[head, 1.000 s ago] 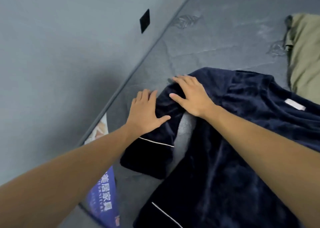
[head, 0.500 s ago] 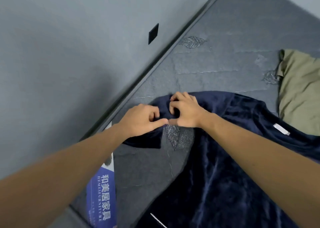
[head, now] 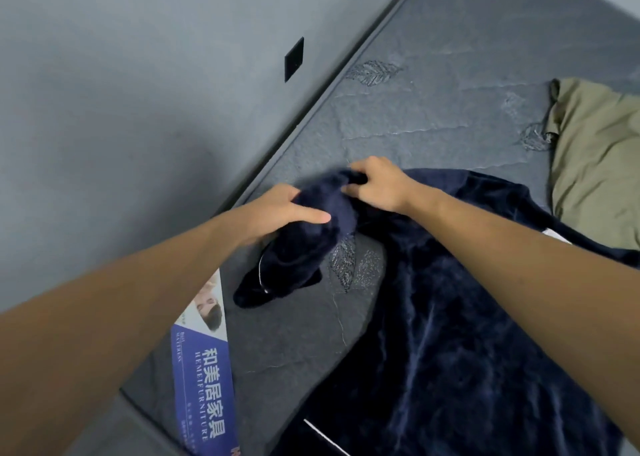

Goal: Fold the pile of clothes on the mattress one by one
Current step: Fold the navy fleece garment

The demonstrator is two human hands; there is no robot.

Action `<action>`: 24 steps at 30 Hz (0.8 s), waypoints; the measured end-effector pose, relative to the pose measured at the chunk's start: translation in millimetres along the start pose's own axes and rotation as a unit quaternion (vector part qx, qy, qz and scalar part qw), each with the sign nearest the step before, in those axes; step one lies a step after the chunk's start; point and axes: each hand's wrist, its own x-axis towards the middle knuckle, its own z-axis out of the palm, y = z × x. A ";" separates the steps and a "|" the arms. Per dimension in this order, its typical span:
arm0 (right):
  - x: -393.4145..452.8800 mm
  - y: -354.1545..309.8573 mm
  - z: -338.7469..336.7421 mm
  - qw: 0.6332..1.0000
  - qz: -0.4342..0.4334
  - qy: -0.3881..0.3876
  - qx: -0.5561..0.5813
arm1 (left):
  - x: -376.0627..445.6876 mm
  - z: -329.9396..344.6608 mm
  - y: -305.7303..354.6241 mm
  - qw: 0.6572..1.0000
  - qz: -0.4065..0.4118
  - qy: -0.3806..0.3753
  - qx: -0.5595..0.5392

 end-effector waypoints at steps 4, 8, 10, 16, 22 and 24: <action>7.4 -5.3 -17.0 0.997 0.004 0.075 -0.002 | -10.6 -21.6 15.3 0.995 0.022 0.045 -0.086; 14.3 -6.1 -3.7 0.978 0.020 0.106 -0.180 | -7.3 -55.8 0.1 0.962 0.032 0.097 0.253; 10.0 -9.5 16.4 0.950 0.033 0.162 -0.264 | -8.3 -75.7 -10.8 0.897 0.003 0.184 0.403; 1.9 -39.2 84.0 0.981 -0.020 0.155 -0.118 | -9.8 -104.3 -34.0 0.905 -0.053 0.228 0.356; 10.2 -51.9 97.4 0.985 0.032 0.109 -0.132 | -11.7 -101.9 -32.4 0.913 -0.049 0.275 0.296; 6.7 -59.8 92.6 0.968 0.003 0.191 -0.160 | -12.7 -94.9 -24.6 0.914 -0.050 0.293 0.275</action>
